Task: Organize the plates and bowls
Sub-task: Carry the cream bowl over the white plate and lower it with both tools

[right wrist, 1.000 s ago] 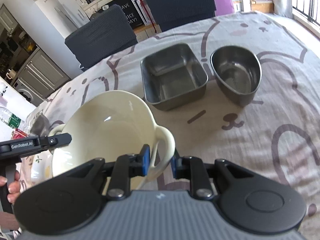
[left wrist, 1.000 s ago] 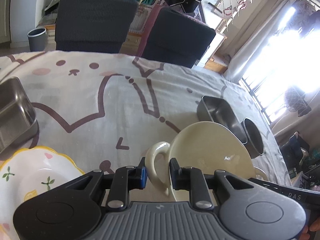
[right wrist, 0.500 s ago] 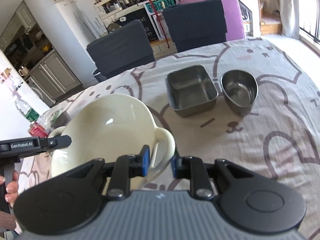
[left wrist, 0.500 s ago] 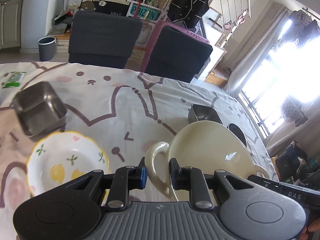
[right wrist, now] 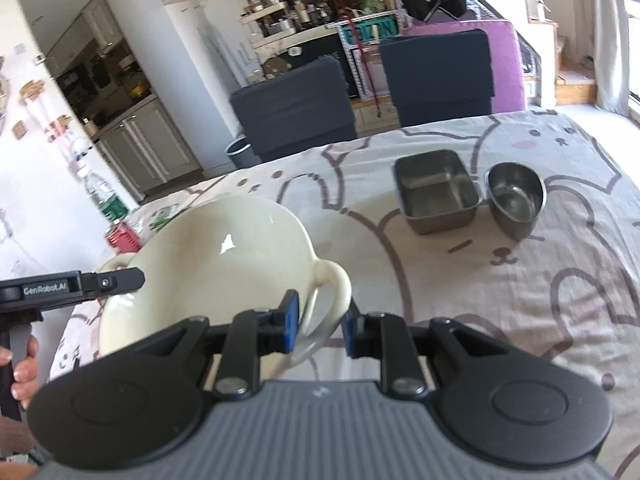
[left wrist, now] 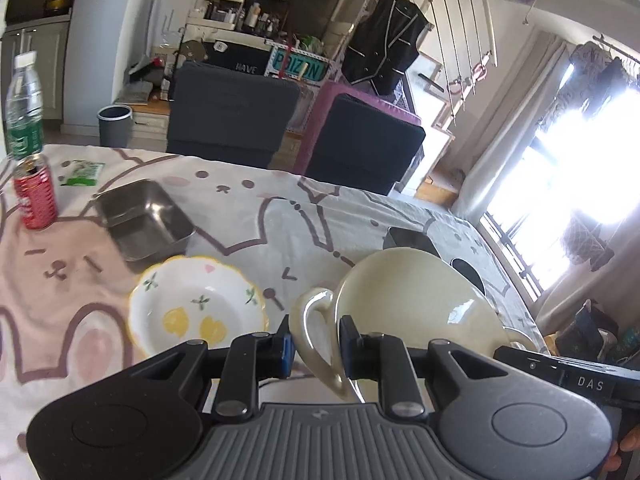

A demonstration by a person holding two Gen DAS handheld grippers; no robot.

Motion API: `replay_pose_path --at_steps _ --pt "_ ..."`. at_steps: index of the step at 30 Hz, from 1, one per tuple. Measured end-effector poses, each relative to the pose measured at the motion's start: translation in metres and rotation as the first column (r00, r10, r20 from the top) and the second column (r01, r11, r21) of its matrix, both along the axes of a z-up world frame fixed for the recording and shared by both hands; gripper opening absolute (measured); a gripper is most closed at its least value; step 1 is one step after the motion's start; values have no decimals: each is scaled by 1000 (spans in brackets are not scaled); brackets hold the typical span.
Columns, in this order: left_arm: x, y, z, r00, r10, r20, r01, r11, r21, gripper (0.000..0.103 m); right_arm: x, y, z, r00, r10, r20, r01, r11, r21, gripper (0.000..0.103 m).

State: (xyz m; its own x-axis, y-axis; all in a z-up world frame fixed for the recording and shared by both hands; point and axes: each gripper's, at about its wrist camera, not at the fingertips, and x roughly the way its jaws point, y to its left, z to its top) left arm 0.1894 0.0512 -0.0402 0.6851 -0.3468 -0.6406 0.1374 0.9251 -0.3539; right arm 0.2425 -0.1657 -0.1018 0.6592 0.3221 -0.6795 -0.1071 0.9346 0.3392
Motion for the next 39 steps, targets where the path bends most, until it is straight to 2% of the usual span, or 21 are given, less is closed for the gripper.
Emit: replay_pose_path --at_steps 6,10,13,19,25,39 --pt "-29 21 -13 1000 27 -12 -27 1000 -12 24 -14 14 -9 998 63 -2 -63 998 12 26" --pt "-40 27 -20 999 37 -14 -37 999 15 24 -18 22 -22 996 81 -36 -79 996 40 26" --pt "-44 31 -29 998 46 -42 -45 999 20 24 -20 30 -31 993 98 -60 -97 995 23 27" --pt "-45 40 -48 994 48 -98 -47 999 3 24 -16 37 -41 985 141 -101 -142 990 2 27" --pt "-38 40 -63 985 29 -167 -31 1000 -7 25 -10 39 -51 977 141 -159 -145 989 -13 27" --pt "-24 41 -95 959 21 -282 -16 1000 21 28 -1 52 -65 959 178 -220 -200 976 -84 27"
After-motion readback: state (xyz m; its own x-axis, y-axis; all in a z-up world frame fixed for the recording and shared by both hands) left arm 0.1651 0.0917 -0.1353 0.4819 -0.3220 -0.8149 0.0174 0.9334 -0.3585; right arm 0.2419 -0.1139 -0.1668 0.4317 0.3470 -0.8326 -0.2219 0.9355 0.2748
